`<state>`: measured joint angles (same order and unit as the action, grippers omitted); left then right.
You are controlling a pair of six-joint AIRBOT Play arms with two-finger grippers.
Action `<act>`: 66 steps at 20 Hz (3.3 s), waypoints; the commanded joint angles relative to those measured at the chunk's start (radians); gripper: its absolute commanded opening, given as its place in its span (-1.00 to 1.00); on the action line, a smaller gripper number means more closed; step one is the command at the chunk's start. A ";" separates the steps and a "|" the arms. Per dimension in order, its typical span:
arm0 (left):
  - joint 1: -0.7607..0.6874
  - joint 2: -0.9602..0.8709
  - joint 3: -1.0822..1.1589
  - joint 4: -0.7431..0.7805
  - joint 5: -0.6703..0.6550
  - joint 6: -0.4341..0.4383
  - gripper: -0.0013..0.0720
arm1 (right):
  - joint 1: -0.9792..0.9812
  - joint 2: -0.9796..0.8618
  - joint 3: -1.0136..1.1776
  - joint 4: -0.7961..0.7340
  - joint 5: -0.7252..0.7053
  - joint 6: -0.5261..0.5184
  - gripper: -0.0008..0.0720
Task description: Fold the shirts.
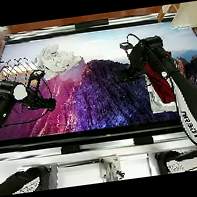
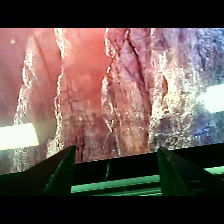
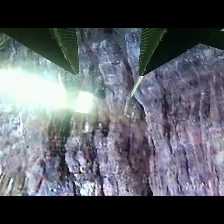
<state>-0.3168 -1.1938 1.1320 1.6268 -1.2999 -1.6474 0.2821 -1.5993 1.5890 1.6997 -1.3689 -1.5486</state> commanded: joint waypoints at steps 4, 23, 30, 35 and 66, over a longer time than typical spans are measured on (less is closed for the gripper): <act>0.000 -0.001 0.000 0.000 0.000 0.000 0.63 | 0.001 -0.001 0.000 0.000 0.000 0.000 0.42; -0.002 -0.023 -0.002 -0.016 0.083 0.000 0.63 | 0.000 -0.001 0.000 0.027 -0.031 0.000 0.42; -0.001 -0.045 -0.002 -0.038 0.166 -0.083 0.35 | 0.000 -0.001 0.000 0.027 -0.033 0.000 0.42; 0.000 -0.076 -0.002 -0.038 0.313 -0.183 0.20 | 0.000 -0.001 0.000 0.028 0.022 0.000 0.42; 0.199 -0.882 0.861 -0.279 0.524 -0.103 -0.86 | 0.002 -0.001 0.000 0.214 0.082 0.053 0.42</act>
<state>-0.1184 -2.0827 1.9606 1.3849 -0.7532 -1.7924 0.2840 -1.6001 1.5890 1.8908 -1.2984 -1.4990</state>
